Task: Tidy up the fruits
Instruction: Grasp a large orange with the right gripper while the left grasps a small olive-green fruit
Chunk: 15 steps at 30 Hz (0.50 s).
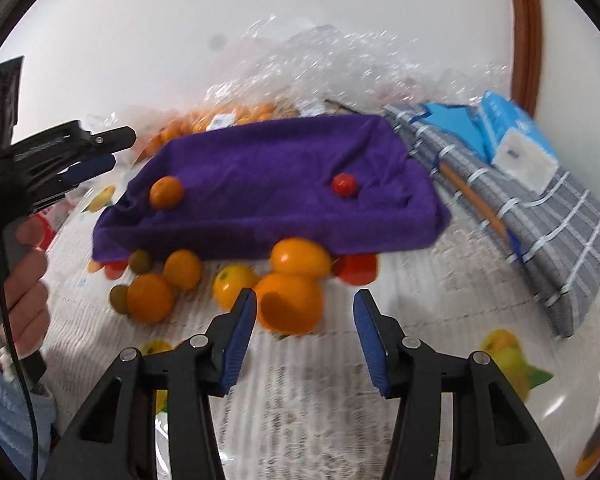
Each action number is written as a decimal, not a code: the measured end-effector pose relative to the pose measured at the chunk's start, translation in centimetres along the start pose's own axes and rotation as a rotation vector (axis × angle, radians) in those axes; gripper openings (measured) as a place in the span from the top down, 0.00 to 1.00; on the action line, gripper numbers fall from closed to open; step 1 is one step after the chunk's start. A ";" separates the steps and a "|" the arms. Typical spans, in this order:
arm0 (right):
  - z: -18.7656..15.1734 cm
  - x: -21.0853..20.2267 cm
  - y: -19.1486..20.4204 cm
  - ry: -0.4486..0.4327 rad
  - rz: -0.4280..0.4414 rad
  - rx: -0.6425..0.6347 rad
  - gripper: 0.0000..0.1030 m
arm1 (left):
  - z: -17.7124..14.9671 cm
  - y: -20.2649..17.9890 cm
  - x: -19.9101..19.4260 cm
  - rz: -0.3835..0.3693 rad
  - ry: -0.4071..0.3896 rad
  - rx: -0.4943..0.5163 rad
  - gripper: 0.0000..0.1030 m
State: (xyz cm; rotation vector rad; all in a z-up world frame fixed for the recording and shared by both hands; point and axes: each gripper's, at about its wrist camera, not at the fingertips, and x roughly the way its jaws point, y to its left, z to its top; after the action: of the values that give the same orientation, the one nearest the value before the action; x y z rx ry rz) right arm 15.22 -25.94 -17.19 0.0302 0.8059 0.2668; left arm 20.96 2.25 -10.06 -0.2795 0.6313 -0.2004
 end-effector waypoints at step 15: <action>-0.9 1.7 -0.8 0.015 0.065 0.057 0.59 | -6.9 2.2 -2.9 0.063 0.148 0.056 0.49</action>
State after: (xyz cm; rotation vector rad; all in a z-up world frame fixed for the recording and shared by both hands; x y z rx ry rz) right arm 15.89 -26.39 -19.09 0.1083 0.8288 0.3062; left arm 14.70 3.72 -14.49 -0.1917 0.7785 -0.1786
